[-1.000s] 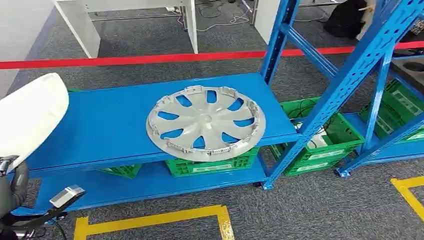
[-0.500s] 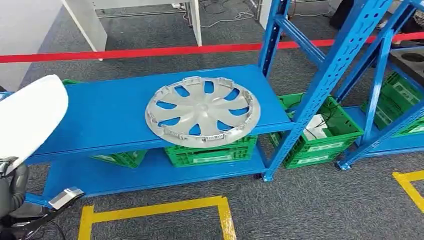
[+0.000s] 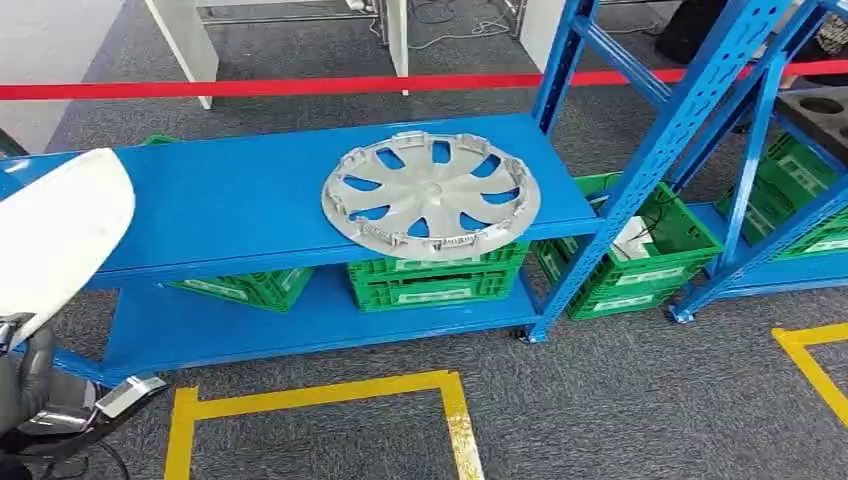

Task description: Take the parts from the cabinet and place them on the table.

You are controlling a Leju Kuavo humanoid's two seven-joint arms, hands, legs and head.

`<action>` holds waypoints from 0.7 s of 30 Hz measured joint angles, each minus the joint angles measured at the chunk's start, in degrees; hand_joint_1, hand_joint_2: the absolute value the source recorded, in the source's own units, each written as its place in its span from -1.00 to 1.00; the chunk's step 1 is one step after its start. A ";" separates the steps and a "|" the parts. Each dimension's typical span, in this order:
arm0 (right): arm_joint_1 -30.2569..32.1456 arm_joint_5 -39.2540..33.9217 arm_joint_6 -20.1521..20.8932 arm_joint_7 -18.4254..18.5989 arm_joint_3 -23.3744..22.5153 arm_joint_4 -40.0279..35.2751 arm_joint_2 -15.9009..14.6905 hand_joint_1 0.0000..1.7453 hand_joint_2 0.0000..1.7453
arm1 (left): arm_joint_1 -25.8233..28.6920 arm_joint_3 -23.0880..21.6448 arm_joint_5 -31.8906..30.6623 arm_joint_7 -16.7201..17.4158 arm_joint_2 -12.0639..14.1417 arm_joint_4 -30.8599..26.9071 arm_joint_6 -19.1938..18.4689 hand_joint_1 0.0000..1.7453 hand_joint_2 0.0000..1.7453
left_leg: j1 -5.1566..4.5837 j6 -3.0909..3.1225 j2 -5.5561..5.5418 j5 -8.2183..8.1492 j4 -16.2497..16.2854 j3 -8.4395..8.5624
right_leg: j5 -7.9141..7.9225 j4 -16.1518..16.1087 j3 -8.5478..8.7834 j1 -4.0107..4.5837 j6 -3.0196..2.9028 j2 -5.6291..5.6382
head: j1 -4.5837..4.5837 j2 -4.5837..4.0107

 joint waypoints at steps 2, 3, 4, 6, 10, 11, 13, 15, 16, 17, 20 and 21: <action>-0.40 -0.02 -0.13 0.15 0.00 0.00 0.00 -1.00 1.00 | -0.23 0.09 0.72 -0.52 -0.04 0.02 0.00 1.00 1.00 | -0.30 -0.52 0.11 0.98 0.30 -0.55 | -2.26 -9.31 6.12 0.26 -0.59 0.00 | -0.04 0.02; -0.58 -0.04 -0.15 0.15 0.00 -0.02 0.02 -1.00 1.00 | -0.28 0.20 0.81 -0.85 -0.11 0.02 0.00 1.00 1.00 | -0.11 -0.75 0.15 1.75 0.19 -0.74 | -1.99 -9.13 5.64 0.55 -0.49 0.16 | -0.04 0.00; -0.53 -0.07 -0.17 0.13 0.00 -0.02 0.04 -1.00 1.00 | -0.29 0.31 0.83 -1.20 -0.13 0.02 0.00 1.00 1.00 | 0.11 -1.11 0.17 2.28 -0.01 -0.87 | -1.75 -9.11 5.16 0.67 -0.54 0.13 | 0.13 0.00; -0.42 -0.13 -0.22 0.13 0.00 -0.24 0.31 -1.00 1.00 | -0.10 0.50 0.85 -1.35 -0.17 0.02 0.02 1.00 1.00 | 0.16 -1.68 -0.06 2.04 0.20 -1.30 | -0.23 -9.78 3.94 -0.02 -1.48 -0.47 | 0.26 0.00; -0.46 -0.15 -0.39 0.11 0.00 -0.28 0.24 -1.00 1.00 | -0.10 0.98 0.85 -1.46 -0.24 0.02 0.00 1.00 1.00 | 1.14 -3.32 -0.08 -10.57 13.85 -4.09 | 2.04 -9.61 0.87 0.11 -2.16 -1.04 | -0.22 0.00; -0.49 -0.17 -0.39 0.11 -0.02 -0.29 0.26 -1.00 1.00 | -0.08 1.03 0.87 -1.46 -0.26 0.02 0.00 1.00 1.00 | 1.32 -3.59 -0.08 -11.01 16.96 -4.26 | 2.66 -9.33 0.60 0.10 -2.07 -1.12 | -0.24 0.00; -0.51 -0.17 -0.39 0.11 0.00 -0.31 0.26 -1.00 1.00 | -0.09 1.29 0.87 -1.49 -0.26 0.02 0.00 1.00 1.00 | 1.84 -4.11 -0.07 -6.80 16.58 -1.86 | 3.75 -8.41 -1.70 -0.08 -1.67 -1.24 | -0.22 0.00; -0.51 -0.17 -0.39 0.11 -0.02 -0.35 0.28 -1.00 1.00 | -0.09 1.40 0.87 -1.49 -0.26 0.02 0.00 1.00 1.00 | 2.26 -4.54 -0.06 -3.68 7.68 4.36 | 4.27 -7.16 -3.52 -0.40 -1.18 -1.25 | -0.18 0.00; -0.55 -0.17 -0.42 0.11 -0.02 -0.33 0.26 -1.00 1.00 | -0.16 1.42 0.87 -1.49 -0.26 0.02 0.00 1.00 1.00 | 2.40 -4.88 -0.13 -5.65 2.12 7.55 | 4.50 -6.52 -4.32 -0.30 -0.80 -1.22 | -0.22 0.00; -0.62 -0.15 -0.44 0.09 -0.02 -0.35 0.28 -1.00 1.00 | -0.14 1.42 0.87 -1.51 -0.26 0.02 0.02 1.00 1.00 | 1.90 -4.20 -0.31 -6.64 -0.70 9.15 | 4.87 -6.08 -4.86 -0.14 -0.36 -1.10 | 0.02 0.00; -0.55 -0.17 -0.46 0.07 -0.02 -0.35 0.28 -1.00 1.00 | -0.10 1.49 0.85 -1.53 -0.33 0.02 0.00 1.00 1.00 | 1.59 -2.81 -0.29 -6.37 -0.43 7.84 | 6.55 -6.29 -5.56 -0.27 0.79 -1.09 | 0.33 0.00; -0.50 -0.18 -0.50 0.06 -0.02 -0.35 0.26 -1.00 1.00 | -0.14 1.46 0.85 -1.55 -0.37 0.02 0.02 1.00 1.00 | 1.98 -1.79 -0.12 -5.65 -0.79 7.18 | 6.13 -6.05 -5.92 -0.51 1.19 -0.92 | 0.31 0.00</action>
